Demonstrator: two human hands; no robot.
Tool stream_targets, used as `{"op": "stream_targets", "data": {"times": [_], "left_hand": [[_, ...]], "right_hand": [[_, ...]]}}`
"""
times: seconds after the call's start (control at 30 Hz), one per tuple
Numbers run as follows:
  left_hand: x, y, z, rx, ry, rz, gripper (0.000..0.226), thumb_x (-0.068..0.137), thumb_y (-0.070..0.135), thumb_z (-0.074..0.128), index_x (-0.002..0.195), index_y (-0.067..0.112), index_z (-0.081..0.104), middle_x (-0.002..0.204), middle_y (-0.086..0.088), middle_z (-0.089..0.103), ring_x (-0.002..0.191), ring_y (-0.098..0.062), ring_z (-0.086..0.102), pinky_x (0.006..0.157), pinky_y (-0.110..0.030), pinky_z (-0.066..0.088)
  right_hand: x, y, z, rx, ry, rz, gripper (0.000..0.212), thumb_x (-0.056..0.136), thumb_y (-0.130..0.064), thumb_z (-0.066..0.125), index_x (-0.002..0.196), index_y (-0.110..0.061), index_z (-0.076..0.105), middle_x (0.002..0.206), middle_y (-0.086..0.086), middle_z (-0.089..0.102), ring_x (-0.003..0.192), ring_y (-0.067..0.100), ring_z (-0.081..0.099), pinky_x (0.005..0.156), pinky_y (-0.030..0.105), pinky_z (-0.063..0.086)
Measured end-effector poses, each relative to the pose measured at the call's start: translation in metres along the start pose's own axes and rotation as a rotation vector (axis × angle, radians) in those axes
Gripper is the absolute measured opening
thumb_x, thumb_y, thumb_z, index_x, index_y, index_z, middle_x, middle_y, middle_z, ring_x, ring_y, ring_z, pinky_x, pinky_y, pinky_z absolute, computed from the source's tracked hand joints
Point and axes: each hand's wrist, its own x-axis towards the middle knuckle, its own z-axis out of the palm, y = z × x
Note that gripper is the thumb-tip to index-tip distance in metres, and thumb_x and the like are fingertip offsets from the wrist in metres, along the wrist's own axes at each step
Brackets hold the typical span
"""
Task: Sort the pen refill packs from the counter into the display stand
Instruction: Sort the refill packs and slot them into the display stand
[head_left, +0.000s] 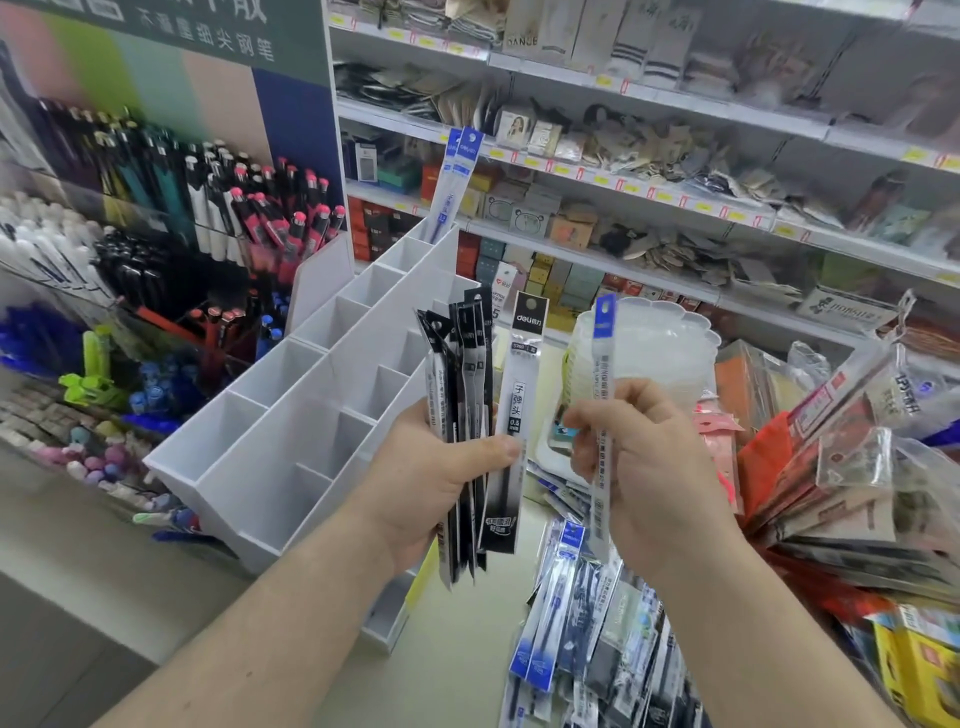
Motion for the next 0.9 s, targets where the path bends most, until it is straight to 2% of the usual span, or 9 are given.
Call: {"op": "stream_targets", "data": {"times": [0.1,0.17,0.23,0.3,0.47,0.57,0.67,0.77,0.9], "left_hand": [[-0.002,0.002,0.003,0.018,-0.029,0.002,0.037,0.072,0.0,0.078,0.106,0.007,0.068,0.101,-0.016,0.075,0.095,-0.035,0.072,0.085,-0.048,0.057],[-0.004,0.002,0.004,0.023,-0.064,0.003,0.029,0.08,-0.01,0.072,0.104,0.007,0.069,0.096,-0.014,0.076,0.09,-0.03,0.073,0.078,-0.04,0.06],[-0.008,0.004,0.005,-0.025,-0.129,-0.016,0.031,0.079,-0.012,0.071,0.104,0.006,0.07,0.093,-0.014,0.076,0.085,-0.027,0.074,0.069,-0.033,0.06],[-0.009,0.004,0.003,-0.092,-0.161,-0.064,0.032,0.074,-0.006,0.071,0.105,0.004,0.068,0.09,-0.014,0.075,0.079,-0.026,0.074,0.065,-0.034,0.06],[-0.007,0.005,-0.005,-0.185,-0.136,-0.137,0.033,0.067,-0.004,0.07,0.098,0.005,0.064,0.073,-0.007,0.068,0.068,-0.021,0.07,0.068,-0.035,0.062],[-0.008,0.006,-0.004,-0.195,-0.183,-0.122,0.036,0.068,-0.002,0.065,0.104,0.003,0.067,0.084,-0.017,0.07,0.077,-0.027,0.07,0.077,-0.041,0.061],[-0.012,0.009,0.003,-0.13,-0.222,-0.082,0.033,0.075,-0.008,0.069,0.106,0.003,0.072,0.098,-0.021,0.071,0.083,-0.028,0.07,0.074,-0.038,0.061],[-0.013,0.01,0.002,-0.108,-0.246,-0.088,0.036,0.075,-0.013,0.064,0.108,0.003,0.069,0.101,-0.022,0.073,0.085,-0.031,0.072,0.073,-0.037,0.061],[-0.011,0.008,-0.004,-0.092,-0.235,-0.108,0.047,0.069,-0.004,0.059,0.113,0.008,0.067,0.106,-0.018,0.073,0.098,-0.034,0.072,0.078,-0.036,0.06]], "right_hand": [[0.003,0.006,0.005,-0.018,-0.017,0.023,0.019,0.088,-0.007,0.068,0.103,-0.011,0.056,0.058,-0.003,0.05,0.045,0.008,0.036,0.048,0.024,0.032],[0.001,0.008,0.012,-0.166,-0.062,-0.01,0.013,0.088,-0.017,0.072,0.097,-0.013,0.064,0.055,-0.008,0.05,0.046,0.007,0.043,0.051,0.023,0.037],[-0.001,0.009,0.018,-0.245,-0.135,-0.036,0.009,0.09,-0.016,0.07,0.082,-0.012,0.068,0.06,-0.003,0.063,0.057,0.011,0.06,0.057,0.028,0.049],[-0.002,0.008,0.019,-0.198,-0.164,-0.007,0.014,0.094,-0.013,0.065,0.081,-0.01,0.069,0.071,0.004,0.072,0.07,0.02,0.07,0.066,0.039,0.057],[-0.005,0.0,0.012,-0.298,-0.077,-0.175,0.021,0.096,-0.017,0.061,0.076,-0.013,0.064,0.065,0.003,0.063,0.059,0.016,0.059,0.066,0.044,0.054],[-0.013,-0.002,0.017,-0.325,-0.176,-0.222,0.014,0.092,-0.01,0.066,0.079,-0.004,0.065,0.062,0.007,0.063,0.056,0.022,0.062,0.055,0.035,0.056],[-0.016,-0.001,0.022,-0.407,-0.189,-0.291,0.014,0.087,-0.007,0.072,0.074,-0.009,0.067,0.064,0.008,0.066,0.061,0.03,0.066,0.052,0.047,0.059],[-0.012,-0.001,0.022,-0.288,-0.162,-0.186,0.011,0.088,-0.005,0.071,0.078,-0.008,0.067,0.072,0.016,0.07,0.067,0.035,0.071,0.046,0.039,0.056],[-0.01,-0.001,0.018,-0.239,-0.209,-0.129,0.007,0.091,-0.001,0.066,0.084,0.0,0.067,0.078,0.018,0.074,0.07,0.033,0.074,0.05,0.038,0.056]]}}
